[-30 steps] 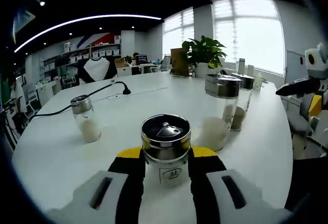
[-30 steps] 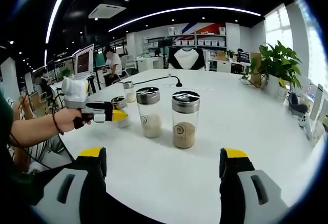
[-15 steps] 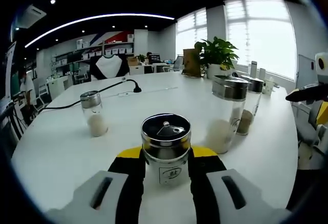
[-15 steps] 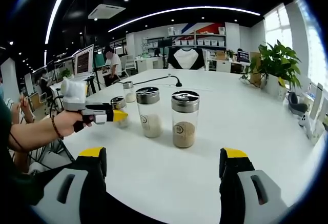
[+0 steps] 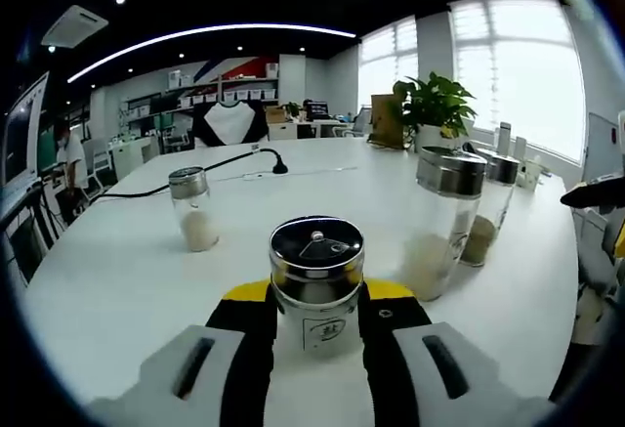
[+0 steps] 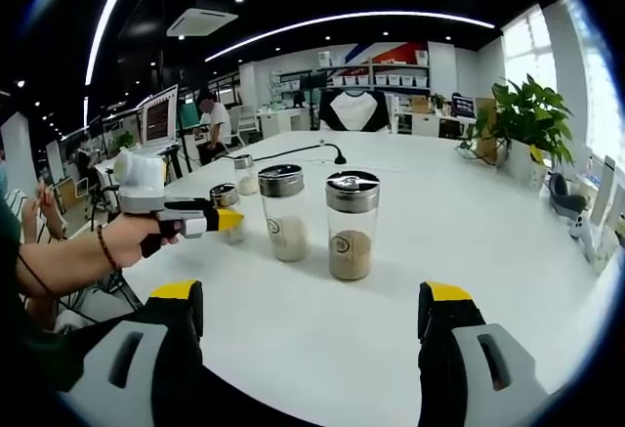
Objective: Rotate the seasoning bottle until the label or dispensing opening points toward the visible target arrow and the bottle remains upright within the marked orientation range
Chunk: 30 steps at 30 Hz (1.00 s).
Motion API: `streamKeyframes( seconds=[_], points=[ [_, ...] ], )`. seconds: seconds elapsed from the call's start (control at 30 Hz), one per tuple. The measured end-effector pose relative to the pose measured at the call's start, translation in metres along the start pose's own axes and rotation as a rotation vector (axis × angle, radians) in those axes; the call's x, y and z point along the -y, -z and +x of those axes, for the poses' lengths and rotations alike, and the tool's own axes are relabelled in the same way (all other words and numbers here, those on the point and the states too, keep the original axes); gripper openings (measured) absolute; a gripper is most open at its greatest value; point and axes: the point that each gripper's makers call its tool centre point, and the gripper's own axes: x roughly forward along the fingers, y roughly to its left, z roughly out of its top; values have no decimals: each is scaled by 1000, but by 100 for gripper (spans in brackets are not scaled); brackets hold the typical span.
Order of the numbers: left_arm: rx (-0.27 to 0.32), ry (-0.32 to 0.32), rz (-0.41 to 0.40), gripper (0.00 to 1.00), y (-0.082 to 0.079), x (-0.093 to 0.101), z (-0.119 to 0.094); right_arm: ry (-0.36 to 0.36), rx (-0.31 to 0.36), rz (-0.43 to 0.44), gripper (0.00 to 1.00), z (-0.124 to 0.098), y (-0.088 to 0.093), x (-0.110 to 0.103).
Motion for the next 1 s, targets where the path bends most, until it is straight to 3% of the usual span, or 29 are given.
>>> streamKeyframes(
  seconds=[0.7, 0.9, 1.0],
  points=[
    [6, -36, -20, 35, 0, -1, 0, 2, 6, 7, 93, -3, 1, 1],
    [-5, -12, -21, 35, -1, -1, 0, 6, 8, 6, 93, -4, 1, 3],
    [38, -11, 16, 40, -11, -1, -3, 7, 6, 6, 93, -4, 1, 3]
  ],
)
